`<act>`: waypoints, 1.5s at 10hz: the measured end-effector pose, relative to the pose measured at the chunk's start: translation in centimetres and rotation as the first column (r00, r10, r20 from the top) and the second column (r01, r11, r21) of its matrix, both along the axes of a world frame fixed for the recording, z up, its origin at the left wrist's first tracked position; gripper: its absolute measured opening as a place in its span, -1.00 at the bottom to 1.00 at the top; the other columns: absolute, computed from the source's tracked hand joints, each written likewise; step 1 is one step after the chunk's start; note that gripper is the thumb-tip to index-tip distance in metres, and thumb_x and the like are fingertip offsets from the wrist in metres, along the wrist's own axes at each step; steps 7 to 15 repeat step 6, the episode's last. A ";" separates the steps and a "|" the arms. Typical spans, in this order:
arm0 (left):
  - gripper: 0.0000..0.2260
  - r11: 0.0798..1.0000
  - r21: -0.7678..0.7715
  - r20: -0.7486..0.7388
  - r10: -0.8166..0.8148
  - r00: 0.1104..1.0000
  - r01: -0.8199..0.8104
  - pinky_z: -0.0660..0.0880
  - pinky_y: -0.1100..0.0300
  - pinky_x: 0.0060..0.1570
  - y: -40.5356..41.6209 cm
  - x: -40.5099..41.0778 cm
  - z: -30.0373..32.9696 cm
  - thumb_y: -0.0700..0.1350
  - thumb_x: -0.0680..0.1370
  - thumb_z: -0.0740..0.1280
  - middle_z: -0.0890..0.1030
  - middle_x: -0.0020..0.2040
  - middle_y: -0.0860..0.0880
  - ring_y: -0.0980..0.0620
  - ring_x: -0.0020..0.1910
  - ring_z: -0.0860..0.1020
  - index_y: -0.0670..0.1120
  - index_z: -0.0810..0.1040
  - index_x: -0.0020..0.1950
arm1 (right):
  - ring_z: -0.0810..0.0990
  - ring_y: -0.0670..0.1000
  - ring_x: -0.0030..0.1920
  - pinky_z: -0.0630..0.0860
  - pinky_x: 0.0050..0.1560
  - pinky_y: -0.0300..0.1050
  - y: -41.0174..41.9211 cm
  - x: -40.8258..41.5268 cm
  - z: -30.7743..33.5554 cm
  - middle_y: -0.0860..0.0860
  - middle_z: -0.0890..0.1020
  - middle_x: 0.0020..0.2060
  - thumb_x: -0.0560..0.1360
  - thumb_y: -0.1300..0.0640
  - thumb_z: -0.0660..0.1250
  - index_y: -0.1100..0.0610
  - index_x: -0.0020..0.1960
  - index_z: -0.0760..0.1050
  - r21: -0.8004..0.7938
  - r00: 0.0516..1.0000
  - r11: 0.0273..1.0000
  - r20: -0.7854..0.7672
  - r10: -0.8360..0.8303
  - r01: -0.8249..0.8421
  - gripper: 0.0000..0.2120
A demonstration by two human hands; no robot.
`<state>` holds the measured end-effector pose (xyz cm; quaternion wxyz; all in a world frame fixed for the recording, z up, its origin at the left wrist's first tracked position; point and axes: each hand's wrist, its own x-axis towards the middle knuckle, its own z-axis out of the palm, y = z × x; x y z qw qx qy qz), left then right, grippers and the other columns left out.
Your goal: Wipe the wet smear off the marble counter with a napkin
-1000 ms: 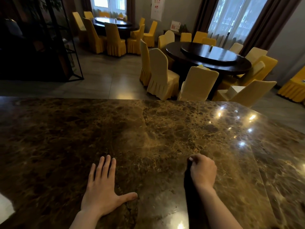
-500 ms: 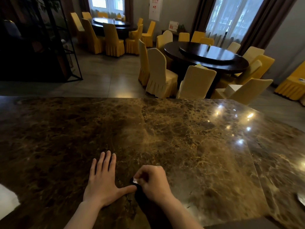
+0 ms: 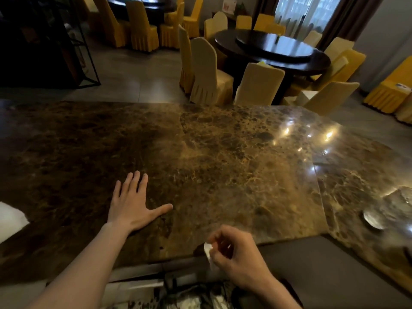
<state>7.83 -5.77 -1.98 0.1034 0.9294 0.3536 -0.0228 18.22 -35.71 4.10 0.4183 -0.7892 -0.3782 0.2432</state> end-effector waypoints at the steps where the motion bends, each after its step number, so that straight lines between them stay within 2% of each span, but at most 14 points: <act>1: 0.29 1.000 -0.004 -0.003 0.004 1.000 -0.004 -0.15 -0.20 0.67 -1.2 -0.5 0.2 0.80 0.15 -0.23 -0.11 0.72 -0.07 -0.07 0.68 -0.18 0.01 -0.11 0.69 | 0.61 -0.12 -0.24 0.48 -0.27 -0.33 -1.7 -2.2 -3.0 -0.16 0.63 -0.23 0.42 0.18 0.40 -0.07 -0.09 0.57 -0.128 0.996 0.988 0.024 0.086 -0.083 -0.85; 2: 0.24 1.000 -0.016 0.022 -0.004 1.000 0.004 -0.14 -0.21 0.67 -2.4 -1.0 0.3 0.79 0.19 -0.17 -0.11 0.72 -0.05 -0.07 0.68 -0.18 0.04 -0.11 0.68 | 0.59 -0.15 -0.13 0.57 -0.11 -0.17 -3.1 -3.6 -6.4 -0.17 0.62 -0.17 0.38 0.17 0.35 -0.08 -0.09 0.53 -0.283 0.979 0.942 0.042 0.198 -0.179 -0.82; 3: 0.18 1.000 -0.011 0.036 -0.022 0.999 0.022 -0.15 -0.22 0.67 -3.6 -1.5 0.5 0.75 0.24 -0.07 -0.12 0.71 -0.05 -0.08 0.68 -0.19 0.06 -0.10 0.68 | 0.60 -0.07 -0.10 0.60 -0.08 -0.03 -3.9 -4.4 -9.1 -0.13 0.64 -0.15 0.38 0.17 0.31 -0.04 -0.09 0.55 -0.404 0.982 0.900 0.017 0.186 -0.163 -0.84; 4: 0.13 1.000 0.002 0.037 -0.023 0.999 0.023 -0.15 -0.23 0.67 -4.3 -1.8 0.5 0.73 0.31 0.01 -0.10 0.71 -0.06 -0.09 0.68 -0.19 0.07 -0.08 0.68 | 0.63 -0.04 -0.01 0.58 -0.03 -0.09 -3.9 -5.1 -11.1 -0.12 0.67 -0.07 0.41 0.13 0.31 -0.09 -0.03 0.58 -0.475 0.985 0.866 -0.012 0.170 -0.155 -0.81; 6: 0.09 0.999 -0.001 0.037 -0.032 0.999 0.032 -0.16 -0.23 0.66 -5.0 -2.0 0.8 0.69 0.36 0.08 -0.09 0.71 -0.05 -0.08 0.68 -0.21 0.08 -0.08 0.68 | 0.62 -0.05 0.06 0.58 0.03 -0.10 -3.2 -6.5 -13.6 -0.16 0.65 0.03 0.43 0.12 0.30 -0.11 0.07 0.58 -0.471 0.980 0.861 -0.061 0.187 -0.194 -0.73; 15: 0.09 0.999 -0.001 0.037 -0.032 0.999 0.032 -0.16 -0.23 0.66 -5.0 -2.0 0.8 0.69 0.36 0.08 -0.09 0.71 -0.05 -0.08 0.68 -0.21 0.08 -0.08 0.68 | 0.62 -0.05 0.06 0.58 0.03 -0.10 -3.2 -6.5 -13.6 -0.16 0.65 0.03 0.43 0.12 0.30 -0.11 0.07 0.58 -0.471 0.980 0.861 -0.061 0.187 -0.194 -0.73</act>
